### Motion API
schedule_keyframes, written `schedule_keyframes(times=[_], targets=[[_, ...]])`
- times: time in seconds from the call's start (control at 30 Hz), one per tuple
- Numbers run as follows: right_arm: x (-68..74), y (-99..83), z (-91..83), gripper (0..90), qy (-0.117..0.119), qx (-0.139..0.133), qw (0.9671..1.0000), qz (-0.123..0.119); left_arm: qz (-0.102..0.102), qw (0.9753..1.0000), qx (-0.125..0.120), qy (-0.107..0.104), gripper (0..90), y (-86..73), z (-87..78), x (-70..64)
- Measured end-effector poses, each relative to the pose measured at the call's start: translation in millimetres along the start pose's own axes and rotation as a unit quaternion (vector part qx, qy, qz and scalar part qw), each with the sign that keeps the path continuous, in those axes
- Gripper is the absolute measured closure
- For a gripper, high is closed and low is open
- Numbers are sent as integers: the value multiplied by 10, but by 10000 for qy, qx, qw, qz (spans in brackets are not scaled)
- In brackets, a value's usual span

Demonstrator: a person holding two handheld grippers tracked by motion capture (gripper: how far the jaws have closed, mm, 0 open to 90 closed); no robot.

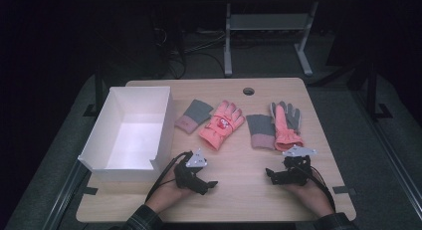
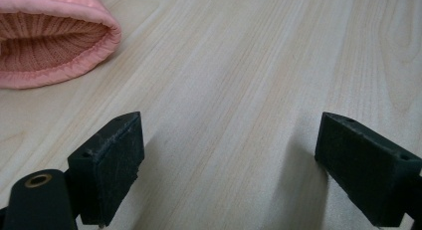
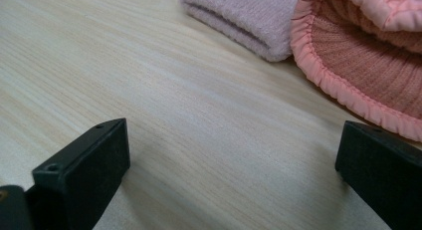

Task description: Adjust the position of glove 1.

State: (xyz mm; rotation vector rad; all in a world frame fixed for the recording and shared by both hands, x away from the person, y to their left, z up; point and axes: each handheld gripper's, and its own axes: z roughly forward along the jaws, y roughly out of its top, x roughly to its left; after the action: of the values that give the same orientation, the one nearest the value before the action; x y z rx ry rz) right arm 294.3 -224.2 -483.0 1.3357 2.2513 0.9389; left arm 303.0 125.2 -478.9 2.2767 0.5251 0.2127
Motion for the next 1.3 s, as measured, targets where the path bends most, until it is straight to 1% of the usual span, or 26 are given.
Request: schedule_keyframes(times=[0.13,0.17,0.2,0.27,0.3,0.33,0.37,0.43,0.53,0.57,0.6,0.67,0.7,0.73,0.77,0.8,0.87,0.9,0.97,1.0,1.07,1.13,1.2,1.23,1.27,1.3], targets=[[-23,-3,-12,2,82,35,9999,-86,-6,10000,8,-3,112,1,-2,2],[-36,-2,-21,2,125,76,9998,-133,55,10000,31,-3,113,1,-7,11],[-42,4,-31,4,192,146,9996,-162,63,10000,31,-2,113,2,-7,12],[-46,15,-47,8,198,240,9994,-175,74,10000,34,-11,112,0,-10,15],[-42,20,-53,8,207,280,9993,-164,115,9999,42,-14,112,-6,-18,21],[-42,33,-66,21,243,369,9989,-146,109,9999,50,-13,112,-7,-21,19],[-38,37,-86,65,266,388,9988,-110,97,9999,52,-17,112,-7,-22,18],[-32,33,-134,110,255,396,9988,-149,49,10000,34,-21,112,-10,-20,11],[-37,43,-182,140,259,446,9986,-144,17,10000,30,-13,112,-12,-20,6],[-52,65,-241,173,294,434,9984,-191,10,10000,27,-7,112,-14,-21,5],[-61,74,-268,193,329,418,9984,-179,-1,10000,26,-4,112,-14,-22,4],[-76,82,-289,210,376,409,9983,-187,14,10000,26,1,113,-14,-23,6],[-100,104,-324,237,493,434,9978,-113,25,10000,26,7,113,-13,-23,8],[-100,104,-324,237,493,434,9978,-113,25,10000,26,7,113,-13,-23,8],[-111,117,-342,259,551,374,9977,-138,53,10000,27,11,113,-12,-23,12],[-123,157,-379,293,595,323,9976,-162,8,10000,25,0,113,-14,-22,6],[-131,182,-387,301,628,300,9975,-140,8,10000,26,3,113,-14,-22,6],[-152,235,-389,315,701,280,9970,-146,1,10000,18,6,113,-15,-21,7],[-157,260,-391,321,707,266,9971,-126,19,10000,37,25,113,-15,-24,12],[-172,302,-392,350,738,185,9970,-132,-2,10000,39,49,113,-16,-25,16],[-178,344,-402,397,803,152,9966,-96,-2,10000,40,48,113,-16,-26,17],[-183,380,-408,427,847,114,9963,-110,-22,10000,23,50,113,-16,-24,13],[-180,426,-401,478,884,38,9960,-113,-21,10000,23,50,113,-16,-24,14],[-180,426,-401,478,884,38,9960,-113,-21,10000,23,50,113,-16,-24,14],[-177,476,-399,527,945,49,9955,-83,-26,10000,26,50,113,-16,-24,13],[-178,501,-395,553,950,21,9954,-82,-17,10000,51,47,113,-14,-28,14]])
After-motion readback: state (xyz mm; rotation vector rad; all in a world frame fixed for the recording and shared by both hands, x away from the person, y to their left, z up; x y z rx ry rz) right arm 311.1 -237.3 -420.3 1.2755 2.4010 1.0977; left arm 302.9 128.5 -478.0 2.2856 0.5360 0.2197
